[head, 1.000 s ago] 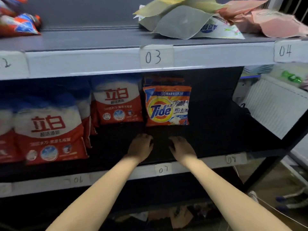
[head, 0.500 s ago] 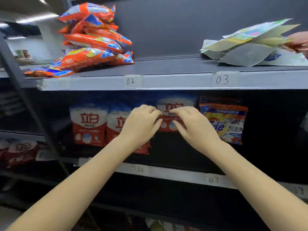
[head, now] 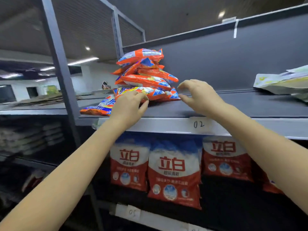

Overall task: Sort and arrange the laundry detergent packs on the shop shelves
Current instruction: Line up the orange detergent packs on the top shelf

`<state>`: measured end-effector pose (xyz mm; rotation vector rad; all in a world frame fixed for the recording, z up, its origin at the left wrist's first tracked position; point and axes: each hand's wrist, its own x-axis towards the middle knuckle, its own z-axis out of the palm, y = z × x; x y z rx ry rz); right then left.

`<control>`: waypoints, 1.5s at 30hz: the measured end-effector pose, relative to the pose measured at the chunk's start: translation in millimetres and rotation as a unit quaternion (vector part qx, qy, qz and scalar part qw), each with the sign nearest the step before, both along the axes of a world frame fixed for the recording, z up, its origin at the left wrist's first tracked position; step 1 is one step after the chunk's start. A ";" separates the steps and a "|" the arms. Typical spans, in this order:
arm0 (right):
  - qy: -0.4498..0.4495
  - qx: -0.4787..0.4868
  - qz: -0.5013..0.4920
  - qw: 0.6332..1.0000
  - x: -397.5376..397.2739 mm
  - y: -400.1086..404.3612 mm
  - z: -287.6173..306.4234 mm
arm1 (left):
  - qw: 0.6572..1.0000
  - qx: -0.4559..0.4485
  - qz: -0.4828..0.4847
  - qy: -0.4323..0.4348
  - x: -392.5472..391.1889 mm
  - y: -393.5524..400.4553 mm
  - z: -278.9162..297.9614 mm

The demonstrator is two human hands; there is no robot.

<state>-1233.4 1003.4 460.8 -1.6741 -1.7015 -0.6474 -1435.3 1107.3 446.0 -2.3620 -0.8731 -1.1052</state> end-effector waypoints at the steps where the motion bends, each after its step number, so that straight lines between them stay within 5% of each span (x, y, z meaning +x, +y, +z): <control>1: 0.006 -0.008 -0.008 1.000 -2.4 17.2 7.1 | 1.000 -0.005 0.011 0.000 -4.6 17.4 6.4; 12: 0.046 0.002 -0.124 0.991 -7.0 150.9 114.9 | 0.996 0.008 0.048 -0.070 -21.3 179.1 110.1; 18: 0.209 0.020 -0.111 0.971 6.6 218.1 140.0 | 0.978 -0.072 0.005 -0.197 15.4 229.4 138.1; 20: 0.344 0.007 -0.049 0.938 9.0 237.2 143.2 | 0.945 -0.188 -0.012 -0.266 25.6 244.8 148.1; 22: 0.468 -0.025 0.034 0.883 9.0 248.3 147.4 | 0.874 -0.343 -0.062 -0.338 30.4 255.9 154.9; 24: 0.511 -0.057 0.076 0.854 12.5 255.2 150.9 | 0.823 -0.434 -0.104 -0.352 33.5 259.3 154.8; 32: 0.554 -0.032 0.151 0.818 32.1 268.1 146.7 | 0.809 -0.393 -0.285 -0.332 30.0 262.3 135.6; 37: 0.584 -0.038 0.264 0.767 27.9 250.3 145.0 | 0.703 -0.408 -0.445 -0.376 27.7 264.2 137.0; 40: 0.549 -0.050 0.308 0.776 25.7 236.1 141.6 | 0.657 -0.443 -0.476 -0.382 27.8 259.5 138.7; 45: 0.485 -0.079 0.265 0.830 12.8 224.7 140.9 | 0.675 -0.447 -0.487 -0.328 27.2 247.2 134.5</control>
